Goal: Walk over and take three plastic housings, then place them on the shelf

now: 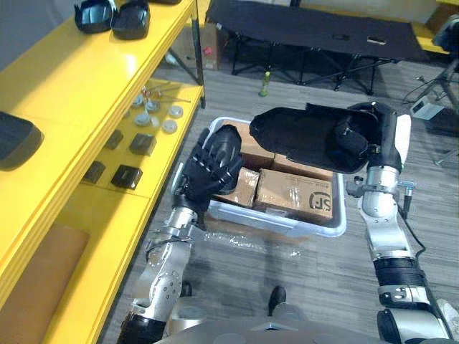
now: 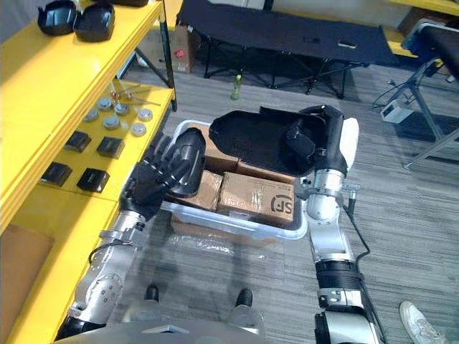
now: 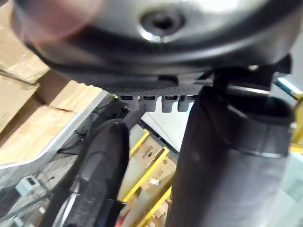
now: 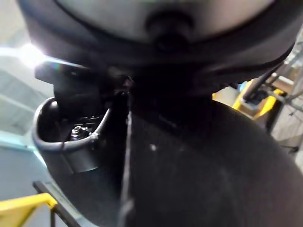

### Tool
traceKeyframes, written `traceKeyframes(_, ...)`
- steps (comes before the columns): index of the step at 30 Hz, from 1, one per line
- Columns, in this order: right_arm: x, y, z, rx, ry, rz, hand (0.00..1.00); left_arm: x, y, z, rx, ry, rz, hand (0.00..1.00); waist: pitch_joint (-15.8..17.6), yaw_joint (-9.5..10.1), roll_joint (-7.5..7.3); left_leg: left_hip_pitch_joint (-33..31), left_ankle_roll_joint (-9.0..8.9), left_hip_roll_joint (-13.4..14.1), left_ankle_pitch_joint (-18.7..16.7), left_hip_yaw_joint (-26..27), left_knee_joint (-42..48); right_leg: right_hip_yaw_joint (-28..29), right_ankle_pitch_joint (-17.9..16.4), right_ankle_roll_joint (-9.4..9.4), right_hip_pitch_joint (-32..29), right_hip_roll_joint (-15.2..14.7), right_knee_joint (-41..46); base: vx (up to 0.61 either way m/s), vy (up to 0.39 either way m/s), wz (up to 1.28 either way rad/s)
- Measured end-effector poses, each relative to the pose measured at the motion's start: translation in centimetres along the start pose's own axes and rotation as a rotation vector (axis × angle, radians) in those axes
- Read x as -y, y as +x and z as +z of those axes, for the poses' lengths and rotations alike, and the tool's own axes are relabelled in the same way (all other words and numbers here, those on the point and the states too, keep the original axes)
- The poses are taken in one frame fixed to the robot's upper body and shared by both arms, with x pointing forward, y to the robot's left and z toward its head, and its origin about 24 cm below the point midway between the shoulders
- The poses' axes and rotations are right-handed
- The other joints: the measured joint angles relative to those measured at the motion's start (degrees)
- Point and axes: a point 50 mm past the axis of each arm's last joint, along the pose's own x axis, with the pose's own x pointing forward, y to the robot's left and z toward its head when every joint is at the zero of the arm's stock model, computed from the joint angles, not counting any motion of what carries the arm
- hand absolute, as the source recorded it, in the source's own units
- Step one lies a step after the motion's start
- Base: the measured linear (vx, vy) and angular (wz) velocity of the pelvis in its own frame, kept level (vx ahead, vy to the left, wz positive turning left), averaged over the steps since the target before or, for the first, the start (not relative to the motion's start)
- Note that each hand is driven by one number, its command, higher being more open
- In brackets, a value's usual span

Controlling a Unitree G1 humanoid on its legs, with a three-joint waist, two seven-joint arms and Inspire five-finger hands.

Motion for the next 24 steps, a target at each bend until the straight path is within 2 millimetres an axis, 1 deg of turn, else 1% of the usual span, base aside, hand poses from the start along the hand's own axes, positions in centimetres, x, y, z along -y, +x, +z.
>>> traceKeyframes(1, -0.4, -0.2, 0.7, 0.037, 0.028, 0.002, 0.0, -0.2, 0.0, -0.6, -0.026, -0.038, 0.023, 1.0, -0.66, -0.12, 0.02, 0.06, 0.0, 0.02, -0.01, 0.45, 0.0, 0.43, 0.52, -0.12, 0.02, 0.09, -0.61, -0.03, 0.011, -0.18)
traceKeyframes(2, -0.6, -0.2, 1.0, 0.054, 0.041, 0.001, 0.0, -0.3, 0.1, -0.8, -0.036, -0.057, 0.036, 1.0, -0.77, -0.17, 0.03, 0.21, 0.0, 0.03, -0.01, 0.64, 0.0, 0.6, 0.63, -0.17, 0.03, 0.1, -0.64, -0.03, 0.013, -0.16)
traceKeyframes(4, -1.2, -0.5, 2.4, 0.143, 0.049, -0.004, 0.0, -0.5, 0.1, -1.4, -0.058, -0.117, 0.071, 1.0, -1.09, -0.39, 0.1, 0.58, -0.01, 0.02, -0.01, 1.11, 0.02, 1.19, 0.84, -0.23, 0.08, 0.1, -0.64, -0.03, 0.013, -0.1)
traceKeyframes(7, -2.0, -1.1, 3.8, 0.247, 0.026, -0.004, 0.0, -0.9, 0.5, -1.7, -0.075, -0.179, 0.099, 1.0, -1.87, -0.64, 0.07, 0.62, -0.01, 0.02, 0.0, 1.13, 0.06, 1.29, 0.95, -0.28, 0.08, 0.11, -0.64, -0.01, 0.003, -0.01)
traceKeyframes(8, -2.1, -1.2, 3.9, 0.263, 0.022, -0.005, 0.0, -0.9, 0.6, -1.8, -0.078, -0.189, 0.103, 1.0, -2.1, -0.72, 0.08, 0.62, -0.01, 0.02, 0.0, 1.14, 0.06, 1.3, 0.97, -0.29, 0.08, 0.11, -0.64, 0.0, 0.0, 0.0)
traceKeyframes(10, -2.7, -1.7, 4.7, 0.307, 0.059, -0.015, 0.0, -1.0, 0.6, -1.8, -0.08, -0.257, 0.112, 1.0, -2.75, -0.95, 0.09, 0.66, -0.01, 0.02, 0.0, 1.14, 0.06, 1.32, 0.99, -0.29, 0.11, 0.11, -0.64, 0.0, 0.0, 0.0)
traceKeyframes(13, -2.9, -2.2, 5.1, 0.332, 0.102, -0.043, 0.0, -1.1, 0.7, -2.0, -0.082, -0.319, 0.136, 1.0, -3.0, -0.95, 0.07, 0.82, -0.01, 0.01, 0.0, 1.14, 0.05, 1.34, 1.03, -0.28, 0.27, 0.11, -0.64, 0.0, 0.0, 0.0)
traceKeyframes(18, -3.3, -3.4, 5.7, 0.395, 0.116, -0.008, 0.0, -2.3, 0.5, -3.3, -0.118, -0.466, 0.183, 1.0, -4.0, -1.24, 0.2, 1.5, -0.01, 0.0, -0.18, 1.32, -0.02, 1.38, 1.03, -0.28, 0.98, 0.12, -0.95, 0.0, 0.0, 0.0)
traceKeyframes(20, -3.6, -4.0, 5.8, 0.405, 0.142, 0.01, 0.0, -2.1, 0.5, -3.5, -0.118, -0.546, 0.148, 1.0, -4.23, -1.22, 0.3, 1.5, -0.03, 0.0, -0.22, 1.34, 0.0, 1.37, 1.04, -0.28, 1.03, 0.16, -1.2, 0.0, 0.0, 0.0)
traceKeyframes(23, -4.9, -5.4, 5.8, 0.387, 0.177, 0.074, 0.0, -1.0, 0.7, -3.7, -0.112, -0.666, 0.055, 1.0, -4.76, -1.24, 0.83, 1.5, -0.05, 0.0, -0.29, 1.41, 0.02, 1.37, 1.1, -0.31, 1.08, 0.18, -1.4, 0.0, 0.0, 0.0)
traceKeyframes(24, -5.4, -6.1, 5.7, 0.378, 0.184, 0.111, 0.0, -0.3, 1.1, -3.7, -0.116, -0.707, 0.016, 1.0, -4.91, -1.14, 1.03, 1.49, -0.05, 0.0, -0.29, 1.37, 0.02, 1.34, 1.1, -0.31, 1.09, 0.19, -1.4, 0.0, 0.0, 0.0)
